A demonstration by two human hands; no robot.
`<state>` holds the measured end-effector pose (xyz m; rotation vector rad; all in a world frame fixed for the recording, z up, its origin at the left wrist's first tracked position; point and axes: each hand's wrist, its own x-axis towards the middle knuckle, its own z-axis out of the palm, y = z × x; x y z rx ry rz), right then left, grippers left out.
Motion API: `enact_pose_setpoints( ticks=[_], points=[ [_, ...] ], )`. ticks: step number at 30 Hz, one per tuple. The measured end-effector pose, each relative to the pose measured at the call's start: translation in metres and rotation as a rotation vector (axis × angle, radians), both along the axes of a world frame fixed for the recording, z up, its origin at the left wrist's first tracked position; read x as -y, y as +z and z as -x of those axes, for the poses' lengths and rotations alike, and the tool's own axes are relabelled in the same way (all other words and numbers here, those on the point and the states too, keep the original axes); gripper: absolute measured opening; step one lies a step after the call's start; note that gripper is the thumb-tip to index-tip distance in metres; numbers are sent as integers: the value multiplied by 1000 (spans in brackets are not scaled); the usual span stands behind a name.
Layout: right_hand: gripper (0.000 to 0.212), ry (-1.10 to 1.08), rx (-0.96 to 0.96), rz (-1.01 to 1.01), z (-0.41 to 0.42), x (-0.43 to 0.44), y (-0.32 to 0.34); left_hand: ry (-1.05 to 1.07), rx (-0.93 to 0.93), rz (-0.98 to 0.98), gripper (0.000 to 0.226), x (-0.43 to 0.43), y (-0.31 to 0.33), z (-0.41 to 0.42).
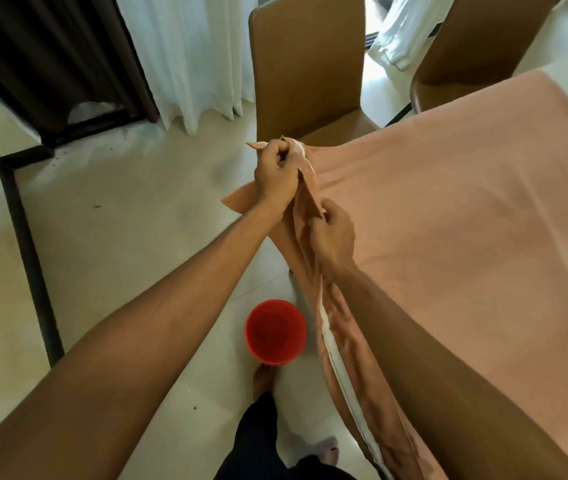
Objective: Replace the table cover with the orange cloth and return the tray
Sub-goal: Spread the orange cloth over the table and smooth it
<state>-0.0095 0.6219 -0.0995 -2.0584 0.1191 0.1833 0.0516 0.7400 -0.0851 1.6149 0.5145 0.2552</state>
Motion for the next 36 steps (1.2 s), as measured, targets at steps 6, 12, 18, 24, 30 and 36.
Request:
enact_pose_setpoints(
  ticks=[6, 12, 18, 24, 30, 36],
  points=[
    [26, -73, -207, -217, -48, 65, 13, -336, -71, -304, 36, 26, -28, 14],
    [28, 69, -123, 162, -92, 132, 43, -801, -409, -920, 80, 34, -81, 35],
    [32, -250, 0, 360, -132, 242, 49, -868, -472, -1123, 94, 34, -89, 36],
    [66, -406, -122, 281, -98, 290, 33, -868, -490, -1158, 92, 38, -84, 37],
    [91, -447, -217, 551, 34, 258, -11, -804, -305, -1179, 81, 77, -77, 71],
    [105, -181, -128, 498, 164, 231, -19, -797, -159, -1114, 72, 177, -84, 180]
  ],
)
